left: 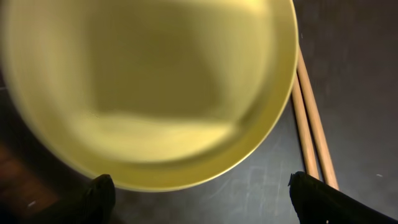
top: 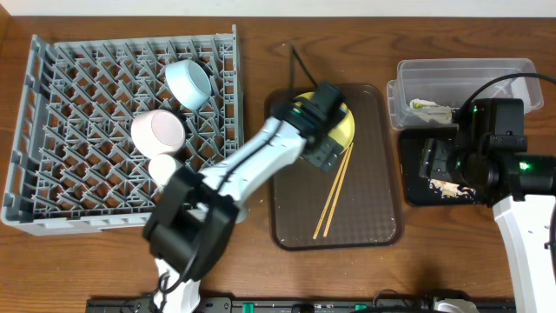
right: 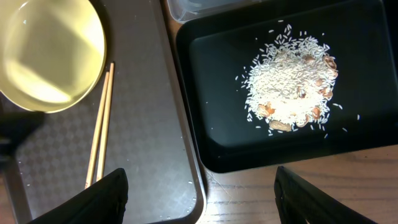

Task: Sort waste into correct bins and load items into the dishwasher rack
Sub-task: 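Reach left gripper to the yellow plate rim and grasp it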

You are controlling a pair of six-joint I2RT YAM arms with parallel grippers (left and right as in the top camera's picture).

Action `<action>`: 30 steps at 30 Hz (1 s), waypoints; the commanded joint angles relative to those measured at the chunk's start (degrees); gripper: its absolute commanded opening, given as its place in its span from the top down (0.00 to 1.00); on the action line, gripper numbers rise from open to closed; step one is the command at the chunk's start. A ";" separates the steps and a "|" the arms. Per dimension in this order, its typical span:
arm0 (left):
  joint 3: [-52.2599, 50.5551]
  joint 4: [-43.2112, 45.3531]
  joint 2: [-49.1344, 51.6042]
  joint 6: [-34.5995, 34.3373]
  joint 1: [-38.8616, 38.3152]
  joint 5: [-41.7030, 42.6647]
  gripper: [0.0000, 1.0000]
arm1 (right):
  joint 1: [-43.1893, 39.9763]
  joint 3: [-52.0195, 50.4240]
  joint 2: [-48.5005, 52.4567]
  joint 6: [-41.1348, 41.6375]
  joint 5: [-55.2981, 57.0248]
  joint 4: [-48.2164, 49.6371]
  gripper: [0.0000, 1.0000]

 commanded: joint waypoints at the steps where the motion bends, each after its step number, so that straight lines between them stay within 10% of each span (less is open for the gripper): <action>1: 0.50 0.20 2.21 1.51 -1.64 -5.09 0.09 | -0.39 0.59 0.04 0.81 0.96 -0.15 0.27; 8: 0.50 2.93 6.51 3.02 -2.08 -5.07 0.22 | -0.39 0.59 0.04 0.81 0.94 -0.15 0.27; 20: -0.74 3.50 7.43 2.93 -2.08 -4.81 0.79 | -0.39 0.59 0.04 0.81 0.94 -0.31 0.27; 30: -0.70 2.86 6.58 2.93 -2.08 -4.83 0.94 | -0.39 0.59 0.04 0.52 0.96 -0.66 0.27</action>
